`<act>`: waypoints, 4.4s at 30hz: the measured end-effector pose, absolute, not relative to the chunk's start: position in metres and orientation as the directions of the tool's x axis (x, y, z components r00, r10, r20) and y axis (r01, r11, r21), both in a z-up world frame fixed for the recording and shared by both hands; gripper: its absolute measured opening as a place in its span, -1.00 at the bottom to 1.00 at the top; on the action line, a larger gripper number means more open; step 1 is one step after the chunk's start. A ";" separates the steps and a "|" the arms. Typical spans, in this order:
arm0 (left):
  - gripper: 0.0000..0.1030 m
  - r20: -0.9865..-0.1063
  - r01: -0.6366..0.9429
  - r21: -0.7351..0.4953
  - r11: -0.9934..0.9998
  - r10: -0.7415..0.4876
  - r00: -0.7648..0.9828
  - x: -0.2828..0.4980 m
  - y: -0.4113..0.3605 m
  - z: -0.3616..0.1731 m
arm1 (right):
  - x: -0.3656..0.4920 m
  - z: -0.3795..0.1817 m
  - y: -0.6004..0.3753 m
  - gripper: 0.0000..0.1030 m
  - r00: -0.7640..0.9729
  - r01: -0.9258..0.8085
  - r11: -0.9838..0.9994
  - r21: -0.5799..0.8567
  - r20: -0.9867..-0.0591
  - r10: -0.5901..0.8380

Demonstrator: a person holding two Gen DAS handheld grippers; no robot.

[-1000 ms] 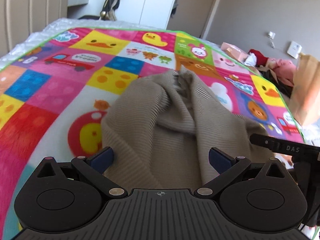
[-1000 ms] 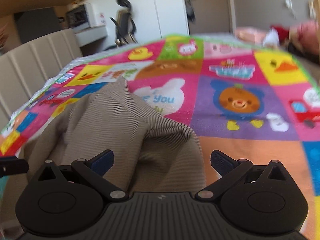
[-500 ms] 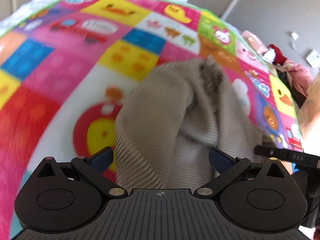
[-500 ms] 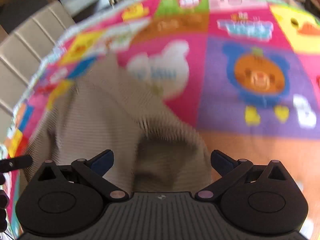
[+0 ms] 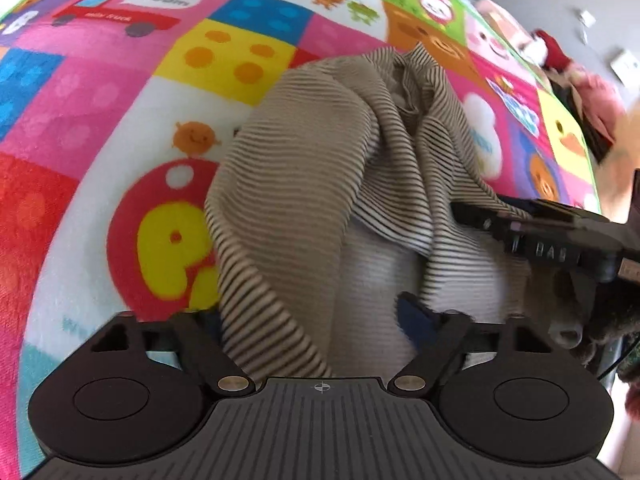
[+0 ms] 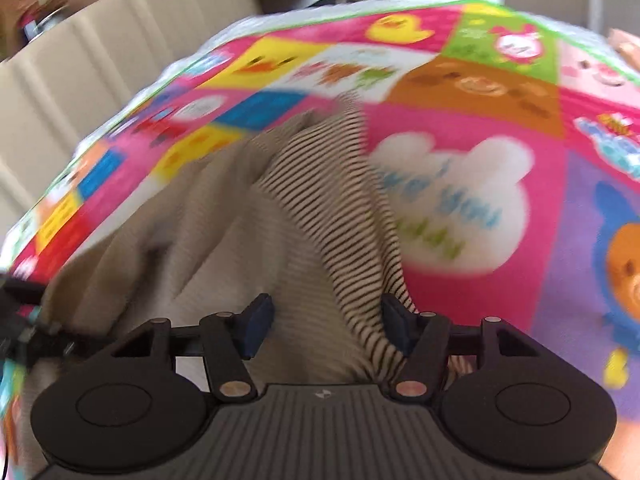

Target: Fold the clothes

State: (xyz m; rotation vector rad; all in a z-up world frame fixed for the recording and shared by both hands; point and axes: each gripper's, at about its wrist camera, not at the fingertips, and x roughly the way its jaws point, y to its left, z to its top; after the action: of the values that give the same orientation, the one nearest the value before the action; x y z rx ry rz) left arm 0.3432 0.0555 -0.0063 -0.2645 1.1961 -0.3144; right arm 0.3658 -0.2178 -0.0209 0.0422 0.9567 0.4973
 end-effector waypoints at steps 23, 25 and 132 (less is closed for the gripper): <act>0.04 -0.875 -0.011 -0.161 0.987 -0.138 0.464 0.352 0.147 0.059 | 0.238 0.012 -0.246 0.31 0.483 -0.141 0.948 0.285 -0.816 0.318; 0.56 -0.842 0.012 -0.277 0.961 -0.249 0.478 0.335 0.146 0.064 | 0.234 0.005 -0.244 0.31 0.453 -0.110 0.935 0.338 -0.820 0.349; 1.00 -0.743 0.083 -0.568 0.819 -0.553 0.377 0.339 0.048 -0.024 | 0.429 0.029 -0.191 -0.30 0.622 -0.422 0.905 0.056 -0.708 0.335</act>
State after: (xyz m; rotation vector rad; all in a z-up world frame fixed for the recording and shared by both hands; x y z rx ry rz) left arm 0.3386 0.0481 -0.0238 -0.4839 1.1188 -0.4273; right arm 0.4291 -0.1908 0.0286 -0.1195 0.7873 0.4358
